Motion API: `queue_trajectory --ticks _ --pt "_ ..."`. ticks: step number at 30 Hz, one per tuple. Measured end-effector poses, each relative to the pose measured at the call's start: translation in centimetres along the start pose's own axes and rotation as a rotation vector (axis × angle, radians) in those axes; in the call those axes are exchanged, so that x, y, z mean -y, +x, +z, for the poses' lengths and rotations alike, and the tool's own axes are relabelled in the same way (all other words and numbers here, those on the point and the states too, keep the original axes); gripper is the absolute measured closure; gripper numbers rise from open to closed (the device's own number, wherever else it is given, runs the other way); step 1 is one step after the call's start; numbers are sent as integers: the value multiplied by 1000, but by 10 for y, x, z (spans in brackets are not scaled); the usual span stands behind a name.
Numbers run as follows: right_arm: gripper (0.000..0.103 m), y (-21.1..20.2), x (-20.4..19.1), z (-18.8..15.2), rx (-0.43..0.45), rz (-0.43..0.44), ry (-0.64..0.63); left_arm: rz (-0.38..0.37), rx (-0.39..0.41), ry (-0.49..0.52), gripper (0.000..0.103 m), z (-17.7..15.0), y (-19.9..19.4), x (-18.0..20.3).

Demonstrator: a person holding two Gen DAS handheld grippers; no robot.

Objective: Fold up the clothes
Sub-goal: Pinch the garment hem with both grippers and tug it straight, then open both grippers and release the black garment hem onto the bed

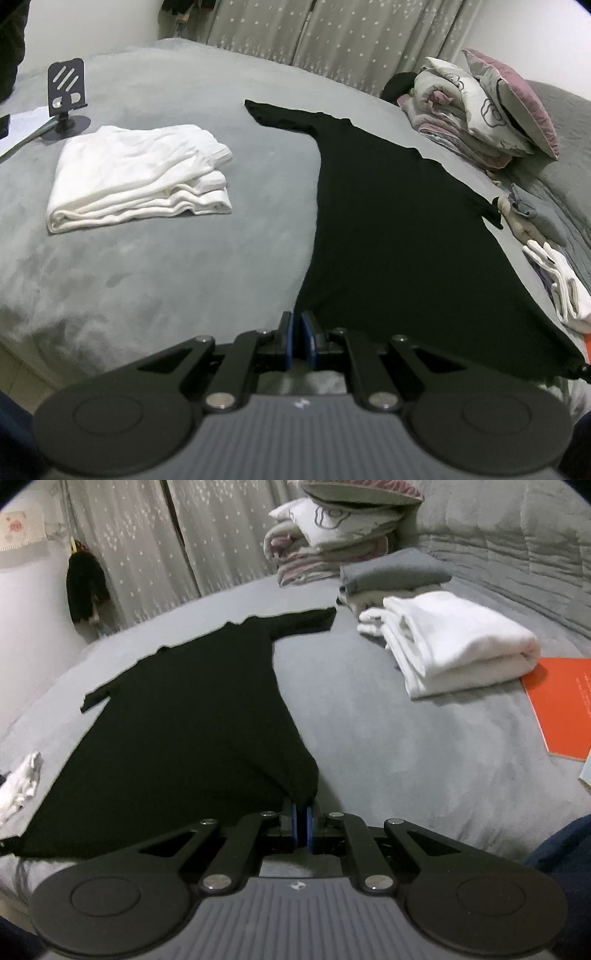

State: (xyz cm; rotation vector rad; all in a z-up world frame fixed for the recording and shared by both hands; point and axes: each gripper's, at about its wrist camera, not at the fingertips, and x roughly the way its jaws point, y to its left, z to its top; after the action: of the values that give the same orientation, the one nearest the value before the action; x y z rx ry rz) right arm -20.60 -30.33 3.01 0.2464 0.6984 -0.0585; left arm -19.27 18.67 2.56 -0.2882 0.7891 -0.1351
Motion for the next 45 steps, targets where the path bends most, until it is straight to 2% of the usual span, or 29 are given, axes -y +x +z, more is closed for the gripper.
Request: queue_trajectory --ticks 8,10,11,13,14,16,18,21,23,24,25,27,30,33,37,41,45 --pt "95 8 -3 -2 -50 -19 -25 -10 -53 11 93 -1 8 -1" --pt "87 8 -4 -3 -58 -15 -26 -39 -66 -25 88 1 6 -7" --pt "87 7 -4 -3 -54 -18 -24 -57 -73 -48 85 2 5 -10" --pt "86 -4 -2 -1 -22 -17 3 -82 -67 -94 71 5 -2 -19" --pt "84 -11 -1 0 -3 -11 23 -91 -60 -112 69 6 -6 -22" --pt "76 -23 2 2 37 7 53 -106 -48 -144 67 11 -9 -24" --pt "76 -28 2 6 59 29 69 -119 -41 -169 67 18 -11 -25" --pt "76 -20 -5 15 62 44 40 -127 -27 -149 65 34 -8 -12" --pt "76 -9 -11 24 49 66 19 -124 -14 -118 48 48 -3 1" --pt "76 -3 -14 29 32 90 19 -119 -14 -105 33 55 1 8" --pt "75 5 -17 36 13 113 11 -111 -22 -91 28 62 7 15" --pt "74 26 -28 51 -18 118 -58 -104 -44 -43 27 75 23 32" --pt "71 59 -42 76 -61 126 -150 -64 -55 45 18 95 52 59" --pt "70 97 -50 97 -121 160 -187 -45 -54 108 14 113 86 80" --pt "70 136 -51 92 -208 154 -231 2 -111 143 14 115 138 85" --pt "70 129 -34 86 -189 150 -256 28 -162 115 14 104 156 69" --pt "70 132 -7 98 -155 74 -153 33 -166 89 14 109 152 68"
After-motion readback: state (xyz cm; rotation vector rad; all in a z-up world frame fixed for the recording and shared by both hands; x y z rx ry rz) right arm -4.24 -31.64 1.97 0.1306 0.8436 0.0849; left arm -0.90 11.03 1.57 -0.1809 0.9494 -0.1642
